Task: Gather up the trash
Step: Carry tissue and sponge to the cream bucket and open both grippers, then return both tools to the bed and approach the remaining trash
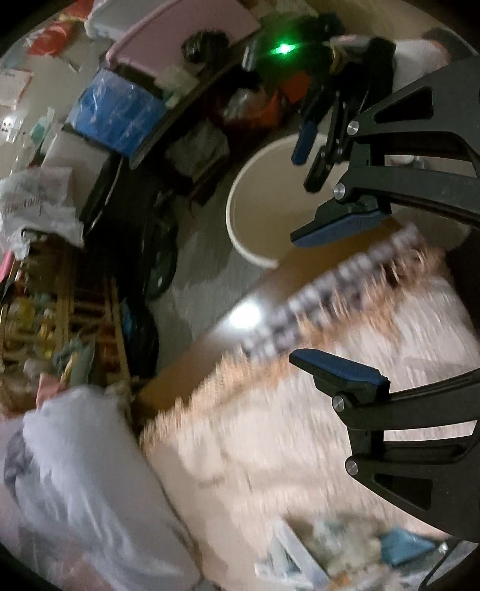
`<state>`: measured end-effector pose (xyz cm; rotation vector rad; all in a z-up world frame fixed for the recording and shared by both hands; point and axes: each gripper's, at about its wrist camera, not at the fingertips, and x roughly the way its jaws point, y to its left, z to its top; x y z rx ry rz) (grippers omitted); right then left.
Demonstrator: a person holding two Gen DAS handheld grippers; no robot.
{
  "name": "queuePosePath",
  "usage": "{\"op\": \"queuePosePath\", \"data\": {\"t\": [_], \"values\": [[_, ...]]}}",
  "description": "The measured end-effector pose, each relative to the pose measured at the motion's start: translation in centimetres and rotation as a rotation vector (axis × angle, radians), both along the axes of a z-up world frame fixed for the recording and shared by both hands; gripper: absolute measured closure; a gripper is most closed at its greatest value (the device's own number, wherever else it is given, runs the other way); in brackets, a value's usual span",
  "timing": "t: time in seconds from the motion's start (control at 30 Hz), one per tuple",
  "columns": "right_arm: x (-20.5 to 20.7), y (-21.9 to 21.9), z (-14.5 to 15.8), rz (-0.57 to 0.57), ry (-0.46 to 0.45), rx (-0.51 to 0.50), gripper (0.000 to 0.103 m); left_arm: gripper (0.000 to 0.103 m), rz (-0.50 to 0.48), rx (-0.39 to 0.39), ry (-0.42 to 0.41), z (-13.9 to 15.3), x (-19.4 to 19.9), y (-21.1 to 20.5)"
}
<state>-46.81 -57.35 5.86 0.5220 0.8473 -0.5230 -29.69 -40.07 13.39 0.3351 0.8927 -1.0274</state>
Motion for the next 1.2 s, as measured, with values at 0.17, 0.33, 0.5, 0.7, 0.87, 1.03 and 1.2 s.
{"op": "queuePosePath", "data": {"t": [0.17, 0.33, 0.5, 0.7, 0.87, 1.03, 1.2], "values": [[2.2, 3.3, 0.8, 0.07, 0.002, -0.016, 0.048, 0.047, 0.071, 0.045, -0.078, -0.3, 0.8, 3.8], [4.8, 6.4, 1.7, 0.137, -0.015, -0.011, 0.039, 0.047, 0.121, 0.041, -0.113, -0.1, 1.5, 6.9], [7.4, 9.1, 2.6, 0.196, -0.016, -0.038, 0.039, 0.047, 0.179, 0.038, -0.118, 0.2, 3.0, 10.3], [10.4, 12.1, 3.2, 0.272, -0.033, -0.019, 0.038, 0.047, 0.264, 0.033, -0.119, 0.5, 5.0, 15.0], [12.9, 15.1, 3.2, 0.357, -0.025, -0.016, 0.038, 0.047, 0.349, 0.057, -0.107, -0.1, 7.2, 19.7], [15.3, 17.9, 3.1, 0.436, -0.012, -0.022, 0.035, 0.047, 0.456, 0.08, -0.102, -0.7, 10.1, 24.6], [17.8, 20.9, 3.1, 0.525, 0.007, -0.048, 0.035, 0.047, 0.564, 0.101, -0.088, -1.6, 13.2, 28.8]]}}
